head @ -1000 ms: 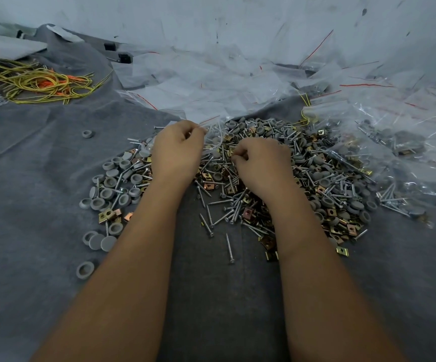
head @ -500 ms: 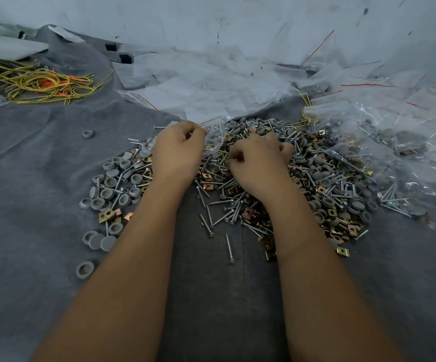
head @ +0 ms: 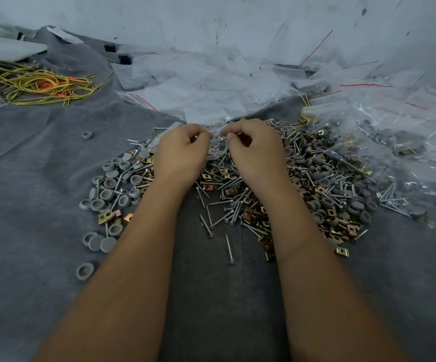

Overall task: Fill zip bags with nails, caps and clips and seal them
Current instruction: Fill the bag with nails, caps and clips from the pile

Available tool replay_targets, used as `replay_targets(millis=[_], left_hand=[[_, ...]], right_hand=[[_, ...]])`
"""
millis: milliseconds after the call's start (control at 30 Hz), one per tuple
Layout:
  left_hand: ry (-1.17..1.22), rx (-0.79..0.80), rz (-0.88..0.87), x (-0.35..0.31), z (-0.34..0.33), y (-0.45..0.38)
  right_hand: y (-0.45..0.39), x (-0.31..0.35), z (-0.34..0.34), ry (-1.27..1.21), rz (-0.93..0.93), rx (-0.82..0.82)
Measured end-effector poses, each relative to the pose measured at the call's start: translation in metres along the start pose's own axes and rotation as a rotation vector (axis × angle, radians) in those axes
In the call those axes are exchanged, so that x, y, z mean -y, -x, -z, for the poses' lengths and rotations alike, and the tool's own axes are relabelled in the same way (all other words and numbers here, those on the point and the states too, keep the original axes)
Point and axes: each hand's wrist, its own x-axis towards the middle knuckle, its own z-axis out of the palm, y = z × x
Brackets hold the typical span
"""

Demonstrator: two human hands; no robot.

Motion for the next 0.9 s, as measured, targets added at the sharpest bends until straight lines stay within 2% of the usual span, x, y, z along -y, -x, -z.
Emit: replay_targets(millis=[167, 300, 433, 533, 667, 767, 900], left_hand=[[0.009, 0.005, 0.003, 0.000, 0.000, 0.000], [0.048, -0.001, 0.025, 0.001, 0.000, -0.001], [0.080, -0.023, 0.019, 0.002, 0.000, 0.000], [0.169, -0.091, 0.029, 0.002, 0.001, -0.001], [0.214, -0.227, -0.019, 0.001, 0.003, -0.003], [0.176, -0.237, -0.074, 0.002, 0.004, -0.001], [0.132, -0.198, -0.054, 0.002, 0.002, -0.001]], right_hand=[[0.000, -0.003, -0.005, -0.011, -0.007, 0.045], [-0.001, -0.006, -0.003, -0.056, -0.058, -0.037], [-0.003, -0.009, 0.002, 0.017, -0.129, -0.071], [-0.001, -0.012, 0.004, 0.185, -0.150, 0.000], [0.001, -0.008, 0.004, 0.408, -0.123, 0.211], [0.002, -0.007, 0.003, 0.579, -0.086, 0.348], [0.002, -0.009, 0.003, 0.619, -0.092, 0.344]])
